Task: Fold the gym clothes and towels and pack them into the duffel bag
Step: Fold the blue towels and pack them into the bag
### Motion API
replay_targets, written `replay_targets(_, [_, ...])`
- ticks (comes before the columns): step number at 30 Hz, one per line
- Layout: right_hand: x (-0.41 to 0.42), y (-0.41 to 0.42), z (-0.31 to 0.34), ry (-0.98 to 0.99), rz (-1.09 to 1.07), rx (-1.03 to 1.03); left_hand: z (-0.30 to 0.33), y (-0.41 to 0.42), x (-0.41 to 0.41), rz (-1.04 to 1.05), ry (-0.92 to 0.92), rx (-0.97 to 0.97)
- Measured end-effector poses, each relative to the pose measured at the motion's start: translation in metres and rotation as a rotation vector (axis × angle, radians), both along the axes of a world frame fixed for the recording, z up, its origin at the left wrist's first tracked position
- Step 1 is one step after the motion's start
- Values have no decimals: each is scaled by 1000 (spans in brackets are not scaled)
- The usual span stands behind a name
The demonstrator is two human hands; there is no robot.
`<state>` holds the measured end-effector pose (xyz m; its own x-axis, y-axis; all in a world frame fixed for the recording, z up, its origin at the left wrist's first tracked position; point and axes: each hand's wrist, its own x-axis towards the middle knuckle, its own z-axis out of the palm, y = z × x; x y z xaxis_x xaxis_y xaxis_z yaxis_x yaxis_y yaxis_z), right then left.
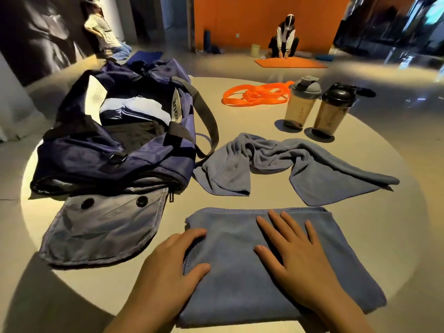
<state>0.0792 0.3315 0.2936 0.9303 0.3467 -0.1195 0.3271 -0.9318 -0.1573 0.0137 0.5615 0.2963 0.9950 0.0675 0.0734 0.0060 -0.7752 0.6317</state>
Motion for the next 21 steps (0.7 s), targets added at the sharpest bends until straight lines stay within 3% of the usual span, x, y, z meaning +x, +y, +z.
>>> replay_targets(3, [-1, -1, 0, -3, 5, 22, 8, -1, 5, -17, 107, -50])
replay_targets(11, [0, 17, 0, -16, 33, -5, 26, 20, 5, 15, 240, -1157])
replay_targets(14, [-7, 46, 4, -1, 94, 65, 40, 27, 4, 0, 165, -1331])
replay_targets(17, [-18, 70, 6, -56, 94, 402, 56, 19, 4, -92, 129, -1379])
replay_targets(21, [-20, 53, 27, 41, -202, 1033, 61, -8, 11, -151, 154, -1303])
